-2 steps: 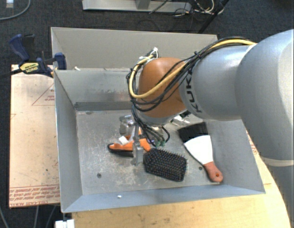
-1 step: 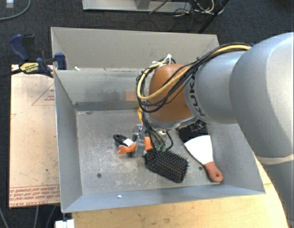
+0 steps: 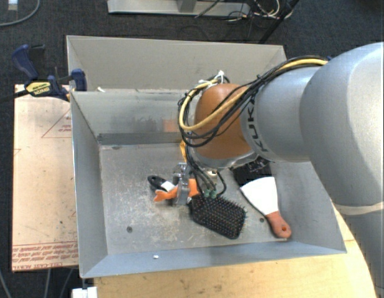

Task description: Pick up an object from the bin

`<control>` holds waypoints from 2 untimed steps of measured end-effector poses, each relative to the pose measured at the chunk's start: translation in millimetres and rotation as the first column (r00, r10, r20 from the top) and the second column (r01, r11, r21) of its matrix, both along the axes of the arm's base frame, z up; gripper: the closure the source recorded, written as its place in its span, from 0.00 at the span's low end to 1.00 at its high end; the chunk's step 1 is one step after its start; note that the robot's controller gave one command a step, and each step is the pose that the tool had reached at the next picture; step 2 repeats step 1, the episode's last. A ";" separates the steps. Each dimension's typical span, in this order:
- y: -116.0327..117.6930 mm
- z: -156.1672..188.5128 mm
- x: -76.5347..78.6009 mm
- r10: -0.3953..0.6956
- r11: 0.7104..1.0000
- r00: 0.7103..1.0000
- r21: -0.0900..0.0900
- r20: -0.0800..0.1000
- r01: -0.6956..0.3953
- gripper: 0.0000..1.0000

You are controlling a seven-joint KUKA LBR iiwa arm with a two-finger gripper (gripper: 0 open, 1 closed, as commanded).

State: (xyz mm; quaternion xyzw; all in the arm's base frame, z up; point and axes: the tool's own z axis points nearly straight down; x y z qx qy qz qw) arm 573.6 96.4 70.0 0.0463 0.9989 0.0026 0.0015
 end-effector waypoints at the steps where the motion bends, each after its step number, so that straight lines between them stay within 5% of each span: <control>1: -7.0 146.5 19.3 0.031 1.000 1.000 0.001 0.005 -0.031 1.00; 2: -7.0 146.5 19.3 0.031 1.000 1.000 0.001 0.005 -0.031 1.00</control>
Offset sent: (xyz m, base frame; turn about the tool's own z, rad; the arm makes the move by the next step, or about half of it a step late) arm 0.0000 0.0000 0.0000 0.0000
